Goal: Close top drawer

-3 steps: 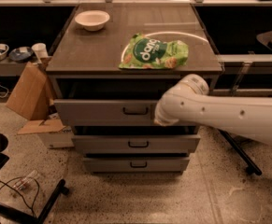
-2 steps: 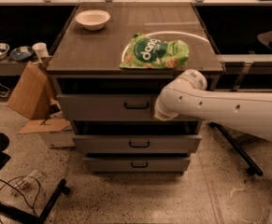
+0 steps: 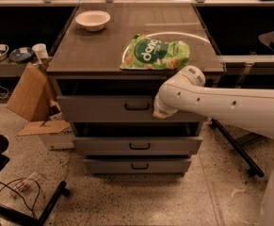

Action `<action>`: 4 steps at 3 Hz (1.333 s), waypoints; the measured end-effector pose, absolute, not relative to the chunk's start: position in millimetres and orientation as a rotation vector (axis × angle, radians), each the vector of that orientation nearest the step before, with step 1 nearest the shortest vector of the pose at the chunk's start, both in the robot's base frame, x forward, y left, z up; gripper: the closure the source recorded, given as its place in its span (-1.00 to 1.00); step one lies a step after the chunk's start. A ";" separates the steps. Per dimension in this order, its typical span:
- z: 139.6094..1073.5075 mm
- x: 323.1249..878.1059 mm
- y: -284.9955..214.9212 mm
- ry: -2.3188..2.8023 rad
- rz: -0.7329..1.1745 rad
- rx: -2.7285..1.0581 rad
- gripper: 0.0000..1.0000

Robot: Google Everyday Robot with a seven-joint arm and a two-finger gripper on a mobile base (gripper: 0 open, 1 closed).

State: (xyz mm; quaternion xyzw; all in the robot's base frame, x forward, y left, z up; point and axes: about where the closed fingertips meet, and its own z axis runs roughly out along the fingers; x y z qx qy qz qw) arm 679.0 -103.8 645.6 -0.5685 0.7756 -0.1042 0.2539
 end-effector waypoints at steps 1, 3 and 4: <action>646.8 669.1 -102.5 2.105 -0.278 -1.562 1.00; 707.9 532.5 -145.0 2.195 -0.137 -1.714 1.00; 751.6 499.9 -175.3 2.219 -0.011 -1.737 1.00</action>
Offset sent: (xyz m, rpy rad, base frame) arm -0.2402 -0.0236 0.0615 -0.0970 0.3016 0.4544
